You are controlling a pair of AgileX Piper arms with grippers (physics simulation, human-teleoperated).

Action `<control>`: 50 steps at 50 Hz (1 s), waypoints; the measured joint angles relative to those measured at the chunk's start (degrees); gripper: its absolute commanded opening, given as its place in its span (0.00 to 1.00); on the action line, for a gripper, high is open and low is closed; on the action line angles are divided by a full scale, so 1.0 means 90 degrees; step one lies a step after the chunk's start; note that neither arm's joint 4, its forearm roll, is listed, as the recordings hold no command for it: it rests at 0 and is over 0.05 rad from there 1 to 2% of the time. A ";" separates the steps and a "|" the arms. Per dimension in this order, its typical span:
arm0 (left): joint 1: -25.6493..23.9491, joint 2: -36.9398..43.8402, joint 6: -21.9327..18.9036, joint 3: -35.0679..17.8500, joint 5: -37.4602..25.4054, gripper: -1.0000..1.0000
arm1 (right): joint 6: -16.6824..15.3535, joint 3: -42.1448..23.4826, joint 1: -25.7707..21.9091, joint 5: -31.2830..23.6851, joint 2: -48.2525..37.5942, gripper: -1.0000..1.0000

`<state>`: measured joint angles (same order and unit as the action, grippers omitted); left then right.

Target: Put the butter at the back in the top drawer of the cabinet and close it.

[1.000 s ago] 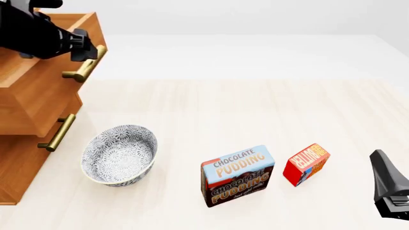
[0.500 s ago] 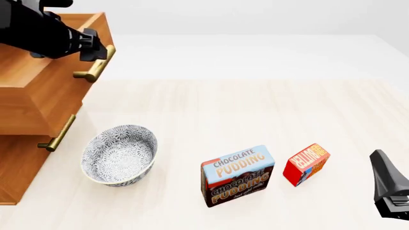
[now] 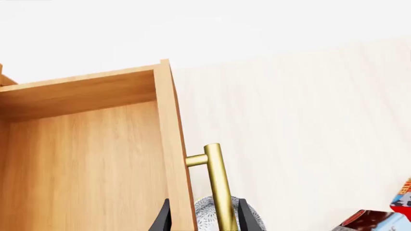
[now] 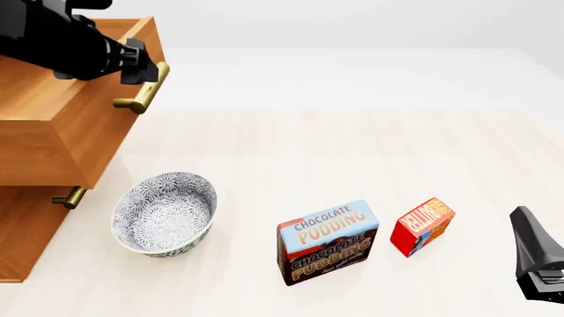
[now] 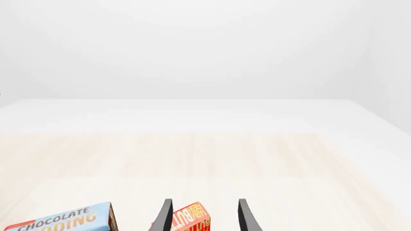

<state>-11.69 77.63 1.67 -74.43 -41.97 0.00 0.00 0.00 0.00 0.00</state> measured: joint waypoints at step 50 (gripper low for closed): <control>-0.0636 0.0079 0.0253 -0.0128 -0.0069 1.00 | 0.0000 0.0000 0.0000 0.0000 0.0000 1.00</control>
<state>-17.42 78.34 3.94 -75.58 -42.59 0.00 0.00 0.00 0.00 0.00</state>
